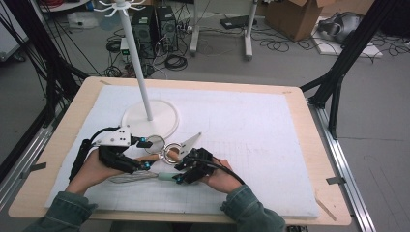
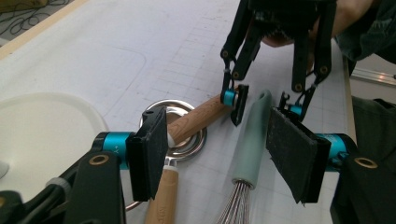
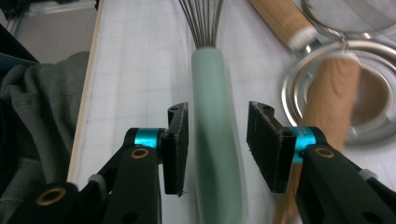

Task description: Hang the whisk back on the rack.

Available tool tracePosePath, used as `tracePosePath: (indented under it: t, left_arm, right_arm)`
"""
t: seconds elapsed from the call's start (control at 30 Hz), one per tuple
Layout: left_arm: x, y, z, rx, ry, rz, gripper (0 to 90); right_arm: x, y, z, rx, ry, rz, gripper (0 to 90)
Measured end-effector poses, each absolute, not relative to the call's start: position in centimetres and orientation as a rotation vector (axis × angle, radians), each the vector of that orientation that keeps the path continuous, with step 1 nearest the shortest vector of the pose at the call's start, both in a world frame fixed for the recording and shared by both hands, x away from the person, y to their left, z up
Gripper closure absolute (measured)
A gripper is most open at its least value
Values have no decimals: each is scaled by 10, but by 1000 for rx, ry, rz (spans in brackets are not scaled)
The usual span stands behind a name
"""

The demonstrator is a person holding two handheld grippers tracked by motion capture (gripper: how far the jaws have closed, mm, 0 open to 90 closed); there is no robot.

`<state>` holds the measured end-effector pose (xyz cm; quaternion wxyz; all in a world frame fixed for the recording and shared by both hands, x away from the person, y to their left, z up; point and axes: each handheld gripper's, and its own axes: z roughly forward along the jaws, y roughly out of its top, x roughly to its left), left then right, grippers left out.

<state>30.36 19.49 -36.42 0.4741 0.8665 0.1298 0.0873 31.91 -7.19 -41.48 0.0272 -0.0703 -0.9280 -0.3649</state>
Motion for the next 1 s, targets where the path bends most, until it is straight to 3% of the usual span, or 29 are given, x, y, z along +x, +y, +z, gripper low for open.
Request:
tracePosePath:
  t: [0.5,1.0]
  left_arm:
    - [304,178,-377,2188,255,176,426]
    - [305,177,-380,2188,260,166,426]
  right_arm:
    - [306,-99,-421,-242,-2896,-1145,572]
    - [295,-121,-426,-237,-2970,-1143,639]
